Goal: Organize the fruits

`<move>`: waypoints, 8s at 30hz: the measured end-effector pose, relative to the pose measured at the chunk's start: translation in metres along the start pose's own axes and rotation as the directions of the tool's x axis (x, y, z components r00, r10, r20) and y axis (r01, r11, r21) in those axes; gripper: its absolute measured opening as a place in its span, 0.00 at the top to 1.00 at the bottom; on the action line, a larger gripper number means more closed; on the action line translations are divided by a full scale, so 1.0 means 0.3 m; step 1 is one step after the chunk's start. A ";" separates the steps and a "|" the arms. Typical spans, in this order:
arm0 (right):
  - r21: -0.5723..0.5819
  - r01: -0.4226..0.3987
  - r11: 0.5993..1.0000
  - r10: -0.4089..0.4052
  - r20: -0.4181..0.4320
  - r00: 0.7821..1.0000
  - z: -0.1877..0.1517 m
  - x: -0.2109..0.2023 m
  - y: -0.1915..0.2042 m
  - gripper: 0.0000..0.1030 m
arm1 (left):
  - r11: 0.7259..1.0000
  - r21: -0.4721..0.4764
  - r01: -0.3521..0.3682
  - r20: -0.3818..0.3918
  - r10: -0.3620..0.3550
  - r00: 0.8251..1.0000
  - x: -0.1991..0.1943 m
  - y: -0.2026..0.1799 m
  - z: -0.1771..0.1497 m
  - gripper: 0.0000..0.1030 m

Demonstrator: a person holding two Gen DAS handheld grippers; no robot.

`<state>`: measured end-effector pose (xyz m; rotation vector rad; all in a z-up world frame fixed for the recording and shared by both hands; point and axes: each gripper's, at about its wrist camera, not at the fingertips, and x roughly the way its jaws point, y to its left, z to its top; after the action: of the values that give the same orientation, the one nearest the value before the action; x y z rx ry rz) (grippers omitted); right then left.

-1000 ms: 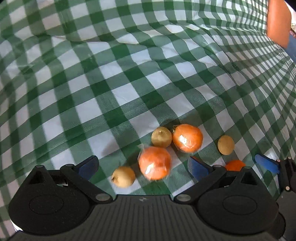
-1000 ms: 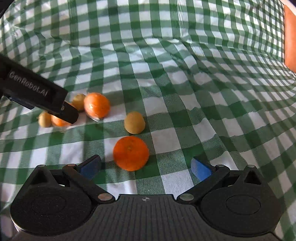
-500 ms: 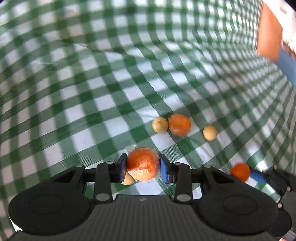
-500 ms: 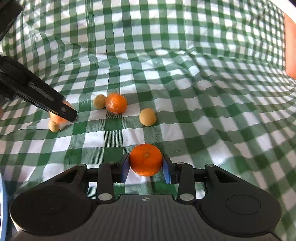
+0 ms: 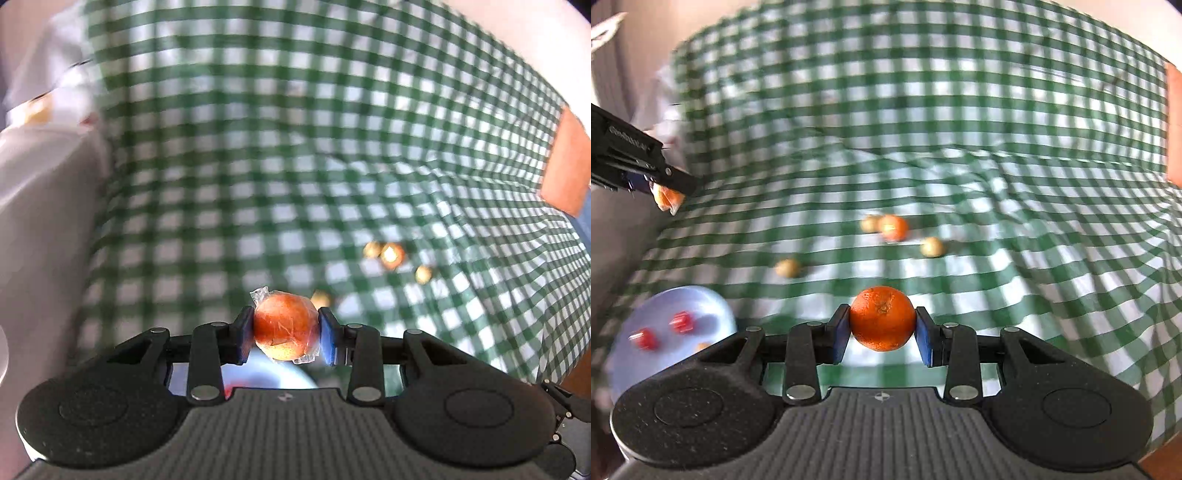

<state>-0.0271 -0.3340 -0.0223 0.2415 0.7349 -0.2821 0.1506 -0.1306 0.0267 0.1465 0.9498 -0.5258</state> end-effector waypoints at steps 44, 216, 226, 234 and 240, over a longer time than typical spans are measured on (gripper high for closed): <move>-0.279 -0.172 0.945 0.183 0.013 0.983 -0.188 -0.392 0.532 0.63 | 0.989 -0.108 -0.099 -0.029 0.096 0.995 -0.421 0.174 -0.523 0.61; 0.088 0.203 0.975 -0.201 -0.032 0.979 0.054 0.768 -0.215 0.06 | 0.987 0.088 -0.138 -0.197 0.153 0.968 0.824 -0.228 0.082 0.14; 0.081 0.170 0.982 -0.160 -0.114 0.980 0.113 0.654 -0.162 0.75 | 0.999 0.045 -0.015 -0.154 0.021 0.988 0.625 -0.223 0.090 0.73; 0.036 0.060 0.998 -0.056 -0.106 0.993 0.119 0.415 -0.024 0.75 | 1.000 0.028 -0.013 -0.130 0.017 0.991 0.337 -0.195 0.019 0.73; 0.011 -0.044 0.999 0.045 -0.079 0.996 0.082 0.189 0.129 0.75 | 0.999 0.003 -0.043 -0.084 0.043 0.996 0.102 -0.145 -0.083 0.73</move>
<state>0.0411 -0.3151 -0.0391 0.2788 0.8055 -0.2351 0.1251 -0.1707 -0.0078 0.1913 1.0255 -0.4835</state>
